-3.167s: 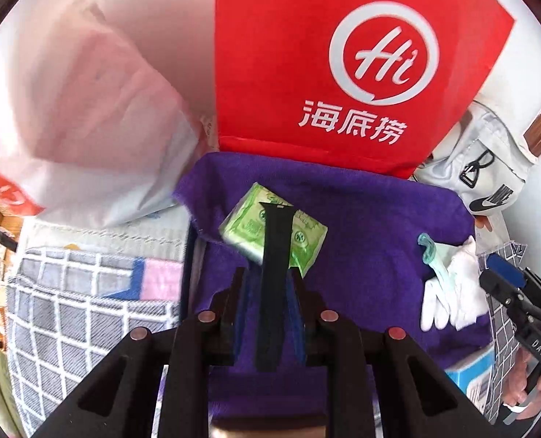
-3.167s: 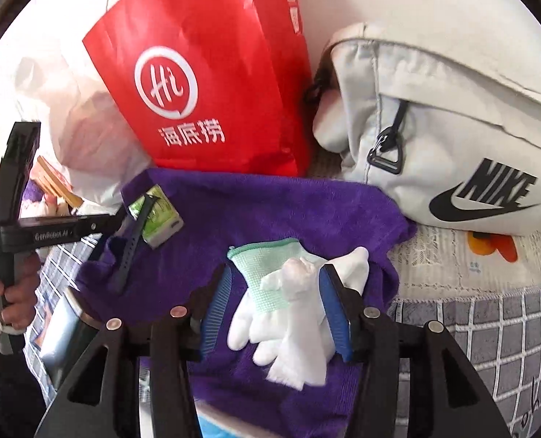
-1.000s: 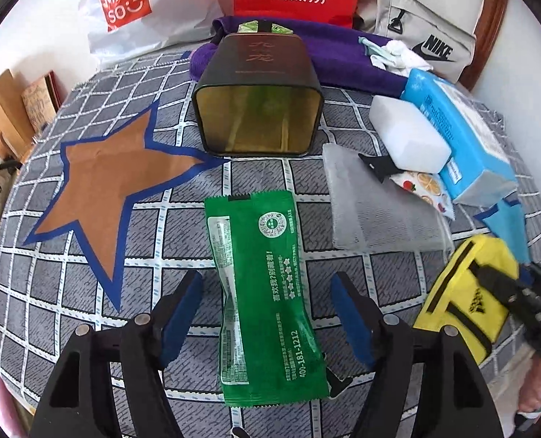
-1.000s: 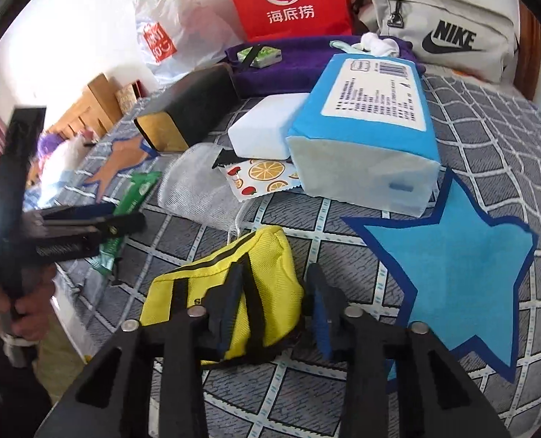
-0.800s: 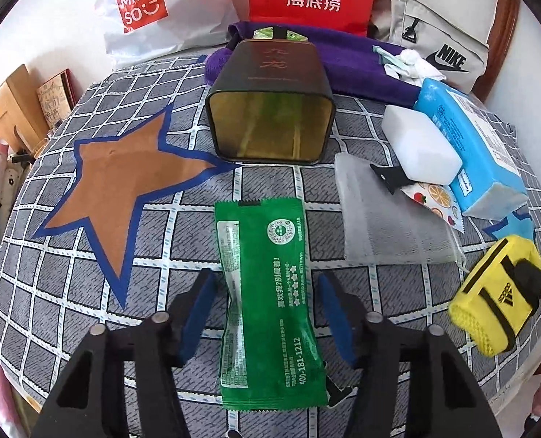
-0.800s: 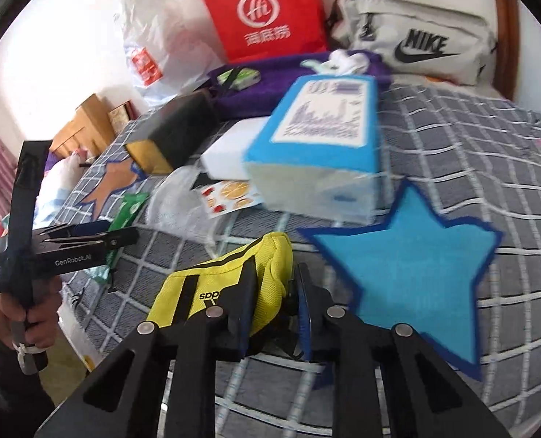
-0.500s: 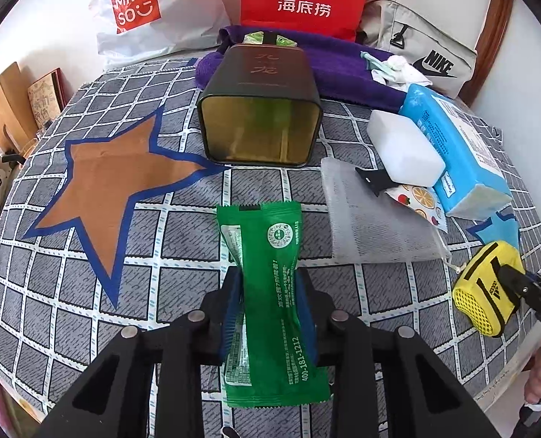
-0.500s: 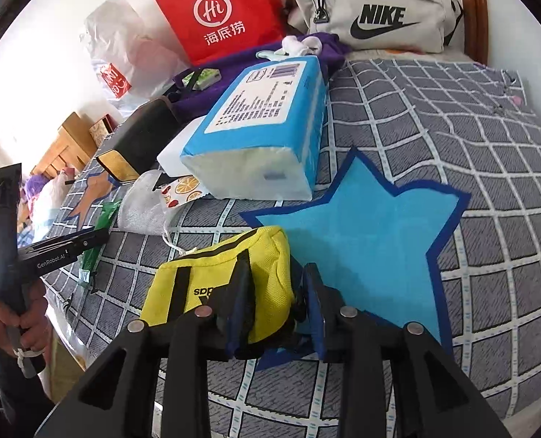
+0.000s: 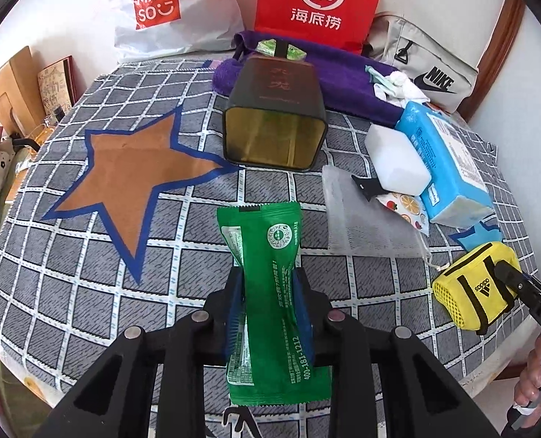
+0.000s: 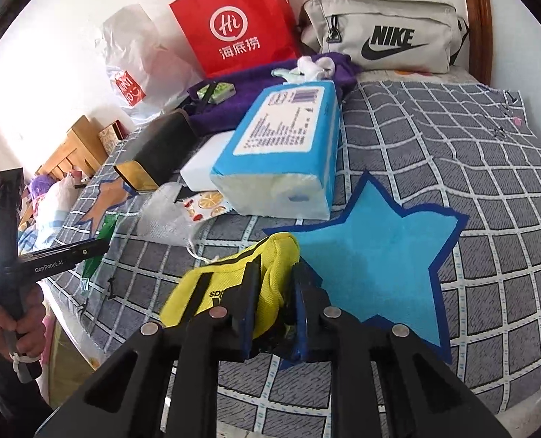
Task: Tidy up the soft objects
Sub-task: 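Carry the green packet with the left gripper onto the purple towel while the right places the yellow pouch there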
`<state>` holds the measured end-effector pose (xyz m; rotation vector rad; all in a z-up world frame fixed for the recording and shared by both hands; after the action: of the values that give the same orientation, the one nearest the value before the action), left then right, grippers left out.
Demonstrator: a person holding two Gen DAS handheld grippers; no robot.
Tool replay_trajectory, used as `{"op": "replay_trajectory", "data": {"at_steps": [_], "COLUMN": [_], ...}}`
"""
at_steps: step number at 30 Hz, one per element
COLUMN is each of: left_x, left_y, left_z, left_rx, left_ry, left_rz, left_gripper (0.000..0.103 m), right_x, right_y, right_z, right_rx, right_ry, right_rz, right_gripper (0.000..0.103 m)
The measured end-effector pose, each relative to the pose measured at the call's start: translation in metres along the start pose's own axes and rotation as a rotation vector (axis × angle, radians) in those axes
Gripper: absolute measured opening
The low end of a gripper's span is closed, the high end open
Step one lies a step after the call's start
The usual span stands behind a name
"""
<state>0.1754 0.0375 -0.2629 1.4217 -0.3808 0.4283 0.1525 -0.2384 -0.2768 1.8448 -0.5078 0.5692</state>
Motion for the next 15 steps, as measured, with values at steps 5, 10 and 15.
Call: {"op": "replay_trajectory", "data": {"at_steps": [5, 10, 15], "left_x": [0.009, 0.018, 0.027], "left_y": [0.02, 0.035, 0.045], "left_z": [-0.001, 0.001, 0.003], "left_rx": [0.006, -0.01, -0.02], "left_ry": [0.008, 0.015, 0.021], "left_rz": [0.027, 0.052, 0.072], "left_gripper": [0.026, 0.026, 0.026], "right_x": [0.013, 0.026, 0.039], "right_y": [0.016, 0.035, 0.048], "right_z": [-0.009, -0.018, -0.024], "right_rx": [0.021, 0.014, 0.007], "right_ry": [0.004, 0.035, 0.05], "right_rz": [0.029, 0.061, 0.09], "right_gripper": [0.018, 0.018, 0.018]}}
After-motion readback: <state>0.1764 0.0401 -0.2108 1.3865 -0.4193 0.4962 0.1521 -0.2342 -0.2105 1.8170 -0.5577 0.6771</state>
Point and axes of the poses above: each gripper's, at about its wrist camera, not at the fingertips, and y roughly against the way its jaws point, z to its right, x to its top, the point moved 9 cm from there along -y, roughly the way its jaws point, and after that the axes turned 1 degree about z, right-handed, at the moved point
